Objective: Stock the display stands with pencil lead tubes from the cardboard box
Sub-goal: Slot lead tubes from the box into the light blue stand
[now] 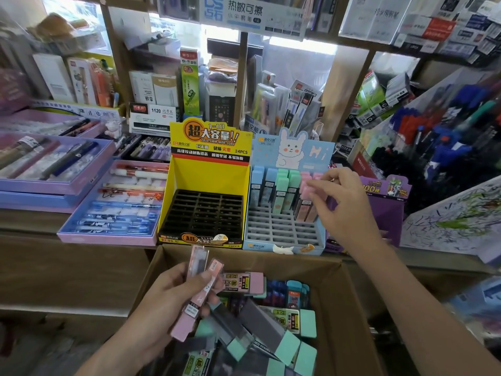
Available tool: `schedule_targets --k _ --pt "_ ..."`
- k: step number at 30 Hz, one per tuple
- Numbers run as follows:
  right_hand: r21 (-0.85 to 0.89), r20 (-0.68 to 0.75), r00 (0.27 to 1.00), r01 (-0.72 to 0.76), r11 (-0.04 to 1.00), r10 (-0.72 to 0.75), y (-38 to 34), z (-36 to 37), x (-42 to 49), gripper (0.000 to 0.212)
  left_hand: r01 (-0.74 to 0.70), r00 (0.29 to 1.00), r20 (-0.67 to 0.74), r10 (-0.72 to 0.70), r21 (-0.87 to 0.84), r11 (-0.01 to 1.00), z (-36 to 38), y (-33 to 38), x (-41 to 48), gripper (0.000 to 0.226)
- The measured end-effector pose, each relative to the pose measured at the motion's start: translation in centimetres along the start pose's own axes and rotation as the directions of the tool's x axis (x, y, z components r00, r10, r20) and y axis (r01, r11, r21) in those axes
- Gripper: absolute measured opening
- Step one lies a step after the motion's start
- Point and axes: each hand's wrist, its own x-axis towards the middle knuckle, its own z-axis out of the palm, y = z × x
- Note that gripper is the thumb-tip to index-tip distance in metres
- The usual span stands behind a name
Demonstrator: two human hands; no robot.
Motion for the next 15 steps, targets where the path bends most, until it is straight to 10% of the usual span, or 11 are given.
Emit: schedule_targets --k 6,15 --pt "0.468 0.298 0.922 -0.366 0.804 0.247 -5.9 0.3 -4.2 0.020 -0.001 1.000 0.025 0.000 0.024 1.000 0.0 -0.1 0.0 0.036" --pt "0.634 0.671 0.698 -0.715 0.293 0.250 -11.0 5.7 -10.5 0.028 -0.003 0.989 0.146 -0.018 0.145 0.989 0.5 -0.1 -0.4 0.020"
